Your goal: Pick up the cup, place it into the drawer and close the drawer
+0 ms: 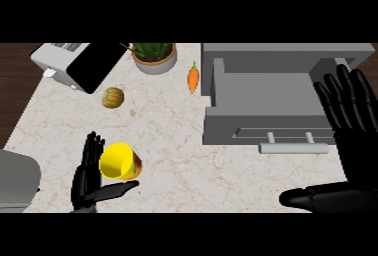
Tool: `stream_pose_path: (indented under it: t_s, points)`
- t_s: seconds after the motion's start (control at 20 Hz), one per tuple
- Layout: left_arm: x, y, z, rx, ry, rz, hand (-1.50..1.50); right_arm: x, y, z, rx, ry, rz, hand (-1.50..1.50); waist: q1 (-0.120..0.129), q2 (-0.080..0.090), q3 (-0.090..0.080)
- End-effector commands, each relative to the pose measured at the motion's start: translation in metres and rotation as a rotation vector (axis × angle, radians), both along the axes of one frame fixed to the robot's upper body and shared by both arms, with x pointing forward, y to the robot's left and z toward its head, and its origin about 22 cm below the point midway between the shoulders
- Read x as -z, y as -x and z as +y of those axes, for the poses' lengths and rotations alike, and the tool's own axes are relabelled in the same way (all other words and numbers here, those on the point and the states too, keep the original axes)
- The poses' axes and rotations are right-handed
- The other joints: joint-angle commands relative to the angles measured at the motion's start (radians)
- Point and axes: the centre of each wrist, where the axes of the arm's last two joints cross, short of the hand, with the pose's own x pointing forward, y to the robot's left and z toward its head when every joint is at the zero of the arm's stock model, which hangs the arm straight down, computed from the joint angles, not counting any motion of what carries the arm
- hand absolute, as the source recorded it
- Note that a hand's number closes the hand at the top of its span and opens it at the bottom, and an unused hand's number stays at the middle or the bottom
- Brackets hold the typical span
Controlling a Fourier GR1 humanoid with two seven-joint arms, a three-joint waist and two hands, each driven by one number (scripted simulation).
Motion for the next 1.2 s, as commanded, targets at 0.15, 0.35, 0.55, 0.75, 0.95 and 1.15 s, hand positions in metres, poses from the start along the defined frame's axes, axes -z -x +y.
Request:
stream_pose_path:
  t_s: [0.15,0.35,0.55,0.75,0.95,1.15]
  points:
    - [0.013,-0.006,0.005,0.018,0.033,-0.021,-1.50,-0.003,0.008,0.008,-0.006,0.005,-0.021,-1.50,-0.002,0.000,0.000]
    - [0.010,-0.014,-0.006,0.024,0.083,-0.016,-1.50,-0.005,-0.012,-0.012,-0.004,-0.003,0.002,-1.50,0.001,0.000,0.000]
    - [0.017,-0.009,-0.006,0.019,0.083,-0.021,-1.50,-0.009,0.018,-0.003,0.003,-0.026,-0.019,-1.50,-0.002,0.000,0.000]
    - [0.012,-0.023,-0.008,0.075,0.158,-0.027,-1.50,0.024,0.005,-0.009,-0.015,-0.029,-0.004,-1.50,-0.002,0.000,0.000]
    - [0.014,-0.033,-0.017,0.114,0.231,-0.062,-1.50,-0.006,-0.010,0.000,-0.016,-0.008,0.010,-1.50,-0.001,0.001,0.000]
    - [0.026,-0.020,-0.023,0.169,0.282,-0.065,1.50,-0.004,0.006,0.007,-0.009,0.021,0.019,-1.50,-0.002,0.000,0.000]
